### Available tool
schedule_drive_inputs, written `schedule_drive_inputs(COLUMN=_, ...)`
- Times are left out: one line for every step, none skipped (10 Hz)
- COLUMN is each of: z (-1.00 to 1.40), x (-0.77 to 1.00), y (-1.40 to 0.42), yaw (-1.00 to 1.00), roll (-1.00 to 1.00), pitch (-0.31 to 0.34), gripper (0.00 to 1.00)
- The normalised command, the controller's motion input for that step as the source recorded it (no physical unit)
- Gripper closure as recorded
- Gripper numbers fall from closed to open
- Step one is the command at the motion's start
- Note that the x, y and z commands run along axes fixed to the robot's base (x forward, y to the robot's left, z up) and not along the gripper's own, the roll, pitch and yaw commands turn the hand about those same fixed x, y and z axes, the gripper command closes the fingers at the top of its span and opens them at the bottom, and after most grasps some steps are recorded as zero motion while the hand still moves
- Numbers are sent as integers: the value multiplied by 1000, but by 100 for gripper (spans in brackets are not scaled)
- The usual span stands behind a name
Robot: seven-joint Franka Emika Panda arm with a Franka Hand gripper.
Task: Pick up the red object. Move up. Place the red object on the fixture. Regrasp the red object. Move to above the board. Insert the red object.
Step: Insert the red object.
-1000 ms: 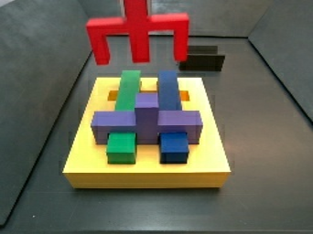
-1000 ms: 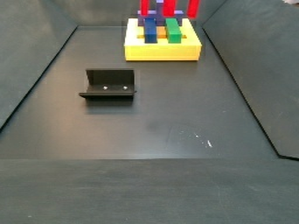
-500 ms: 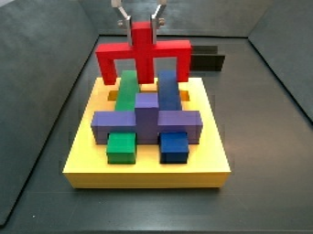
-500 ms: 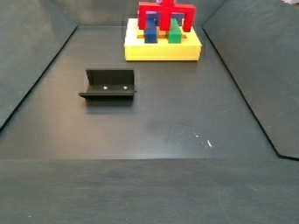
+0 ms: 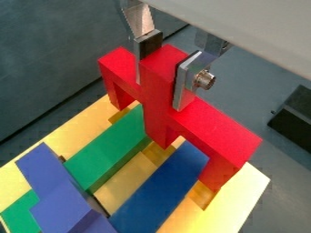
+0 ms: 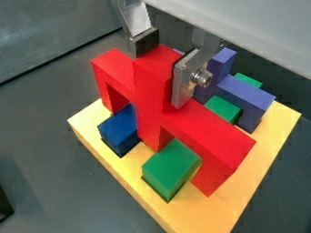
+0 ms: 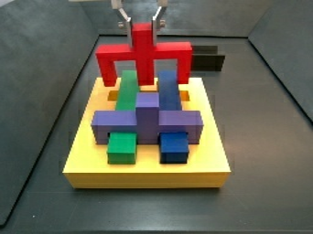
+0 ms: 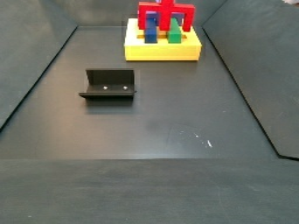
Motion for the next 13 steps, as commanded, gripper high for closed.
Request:
schedule_drive_inputs(z=-71, x=280, y=-126, yaw=-97, roll=17, pitch=67, gripper=100)
schedule_drive_inputs(z=0, x=169, y=0, yaw=-134, roll=0, pitch=119, gripper=100)
schedule_drive_inputs(z=157, x=11, y=0, yaw=-137, roll=0, pitch=153, gripper=100)
schedule_drive_inputs(z=220, x=0, y=0, yaw=-103, roll=0, pitch=133, gripper=100)
schedule_drive_inputs(z=0, x=0, y=0, yaw=-74, roll=0, pitch=77, gripper=100)
schedule_drive_inputs(z=-114, x=0, y=0, yaw=0, roll=21, pitch=20, gripper=100)
schedule_drive_inputs(z=-189, x=0, y=-11, yaw=0, roll=0, pitch=0, gripper=100)
schedule_drive_inputs(z=-243, x=0, y=-71, yaw=0, roll=0, pitch=0, gripper=100)
schedule_drive_inputs(z=-251, x=0, y=-74, yaw=0, roll=0, pitch=0, gripper=100)
schedule_drive_inputs(z=-269, x=0, y=-111, yaw=0, roll=0, pitch=0, gripper=100)
schedule_drive_inputs(z=-306, x=0, y=-89, yaw=0, roll=17, pitch=0, gripper=100)
schedule_drive_inputs(z=-360, x=0, y=0, yaw=0, roll=147, pitch=0, gripper=100)
schedule_drive_inputs(z=-266, x=0, y=0, yaw=0, roll=181, pitch=0, gripper=100)
